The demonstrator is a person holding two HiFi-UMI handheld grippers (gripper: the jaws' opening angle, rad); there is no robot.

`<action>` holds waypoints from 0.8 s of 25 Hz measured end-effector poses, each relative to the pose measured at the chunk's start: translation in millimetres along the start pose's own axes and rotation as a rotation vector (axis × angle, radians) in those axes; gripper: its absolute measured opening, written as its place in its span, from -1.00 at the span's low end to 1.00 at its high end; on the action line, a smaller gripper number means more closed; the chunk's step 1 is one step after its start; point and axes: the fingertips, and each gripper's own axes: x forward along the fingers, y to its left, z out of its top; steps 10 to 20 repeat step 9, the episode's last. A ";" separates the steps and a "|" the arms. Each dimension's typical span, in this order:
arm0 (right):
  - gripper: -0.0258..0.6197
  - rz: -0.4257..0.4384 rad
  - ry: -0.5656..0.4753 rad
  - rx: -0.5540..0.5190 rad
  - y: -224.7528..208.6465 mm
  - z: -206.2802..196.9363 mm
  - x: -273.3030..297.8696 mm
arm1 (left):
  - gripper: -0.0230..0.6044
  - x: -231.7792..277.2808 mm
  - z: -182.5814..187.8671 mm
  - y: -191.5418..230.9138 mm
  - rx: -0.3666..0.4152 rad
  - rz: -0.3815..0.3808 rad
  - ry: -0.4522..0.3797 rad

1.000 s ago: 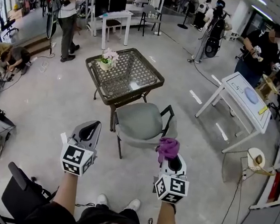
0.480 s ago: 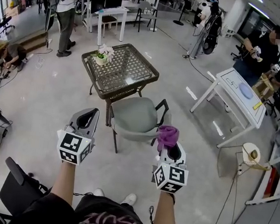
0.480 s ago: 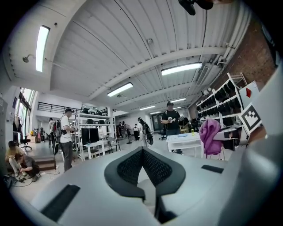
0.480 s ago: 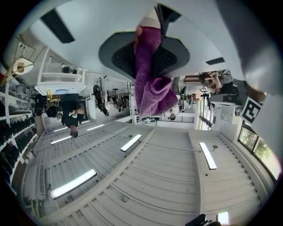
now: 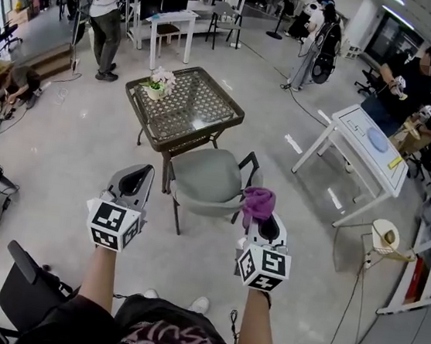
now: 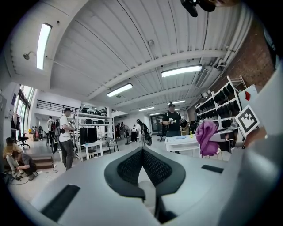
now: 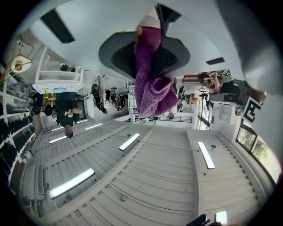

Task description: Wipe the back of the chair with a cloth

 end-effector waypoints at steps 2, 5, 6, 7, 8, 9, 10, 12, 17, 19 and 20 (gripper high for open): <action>-0.63 0.000 -0.001 0.003 -0.6 2.8 0.0 | -0.90 0.5 3.9 -0.6 0.006 0.001 -0.003; -0.63 0.002 -0.002 0.008 -2.8 4.6 0.3 | -0.90 1.9 6.1 -3.2 0.012 -0.002 -0.003; -0.63 0.003 -0.001 0.008 -2.8 4.4 0.7 | -0.90 2.1 5.9 -3.6 0.014 -0.002 -0.001; -0.63 0.004 -0.001 0.007 -2.5 4.0 1.1 | -0.90 2.1 5.5 -4.0 0.016 -0.003 0.000; -0.63 0.005 -0.001 0.008 -2.1 3.5 1.4 | -0.90 1.9 5.0 -4.5 0.018 -0.004 0.001; -0.63 0.006 0.000 0.008 -1.8 3.0 1.6 | -0.90 1.6 4.5 -5.0 0.021 -0.006 0.002; -0.63 0.006 0.000 0.008 -1.8 3.0 1.6 | -0.90 1.6 4.5 -5.0 0.021 -0.006 0.002; -0.63 0.006 0.000 0.008 -1.8 3.0 1.6 | -0.90 1.6 4.5 -5.0 0.021 -0.006 0.002; -0.63 0.006 0.000 0.008 -1.8 3.0 1.6 | -0.90 1.6 4.5 -5.0 0.021 -0.006 0.002; -0.63 0.006 0.000 0.008 -1.8 3.0 1.6 | -0.90 1.6 4.5 -5.0 0.021 -0.006 0.002; -0.63 0.006 0.000 0.008 -1.8 3.0 1.6 | -0.90 1.6 4.5 -5.0 0.021 -0.006 0.002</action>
